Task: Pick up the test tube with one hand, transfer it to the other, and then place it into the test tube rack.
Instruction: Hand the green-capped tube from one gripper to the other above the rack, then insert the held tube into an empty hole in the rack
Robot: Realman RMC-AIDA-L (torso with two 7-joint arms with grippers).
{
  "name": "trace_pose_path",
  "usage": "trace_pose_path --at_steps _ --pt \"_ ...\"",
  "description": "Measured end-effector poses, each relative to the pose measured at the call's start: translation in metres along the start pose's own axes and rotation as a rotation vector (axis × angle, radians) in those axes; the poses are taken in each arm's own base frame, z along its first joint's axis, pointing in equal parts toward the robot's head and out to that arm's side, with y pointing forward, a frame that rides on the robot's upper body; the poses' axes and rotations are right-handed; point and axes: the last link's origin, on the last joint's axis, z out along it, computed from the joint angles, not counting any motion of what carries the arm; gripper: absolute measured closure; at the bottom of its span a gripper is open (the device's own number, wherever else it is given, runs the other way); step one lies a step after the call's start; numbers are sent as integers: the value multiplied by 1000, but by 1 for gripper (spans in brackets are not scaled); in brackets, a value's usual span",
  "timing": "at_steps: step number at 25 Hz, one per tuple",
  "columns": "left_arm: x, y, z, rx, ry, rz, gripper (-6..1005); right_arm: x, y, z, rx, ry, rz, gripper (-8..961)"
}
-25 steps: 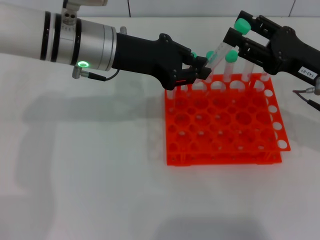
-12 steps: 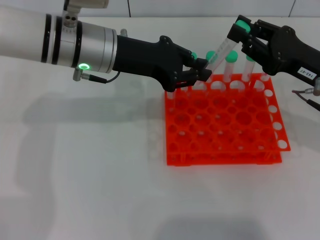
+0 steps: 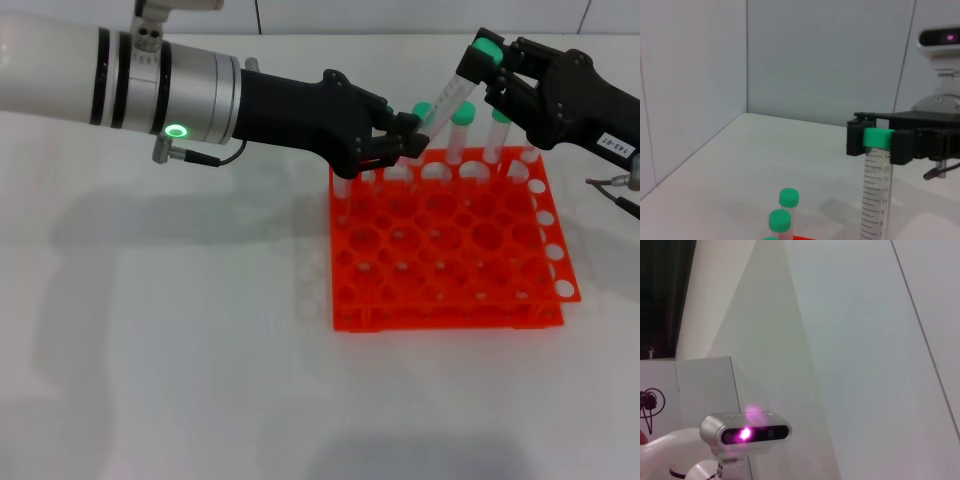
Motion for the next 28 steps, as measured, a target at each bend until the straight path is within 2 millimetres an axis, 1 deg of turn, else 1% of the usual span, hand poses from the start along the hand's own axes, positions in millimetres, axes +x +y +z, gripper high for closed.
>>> trace_pose_path --at_steps 4,8,10,14,18,21,23,27,28 --pt "3 0 -4 18 -5 -27 756 0 -1 0 -2 7 -2 704" --pt "3 1 -16 48 -4 -43 754 -1 -1 -1 -2 8 -6 705" --pt "2 1 -23 70 0 -43 540 -1 -1 -1 -1 9 -7 705" --pt "-4 6 -43 113 19 -36 453 1 -1 -1 -9 27 -10 705" --pt "-20 15 -67 184 53 -50 366 6 -1 6 -28 74 -16 705" --pt "-32 21 -78 216 83 -58 301 8 -1 10 -29 93 -28 705" --pt "-46 28 -87 241 101 -65 237 10 -1 12 -34 104 -46 705" --pt "-75 43 -105 300 115 -108 110 13 -1 23 -58 145 -79 704" --pt "-81 47 -110 315 114 -114 109 14 -2 26 -59 154 -87 704"
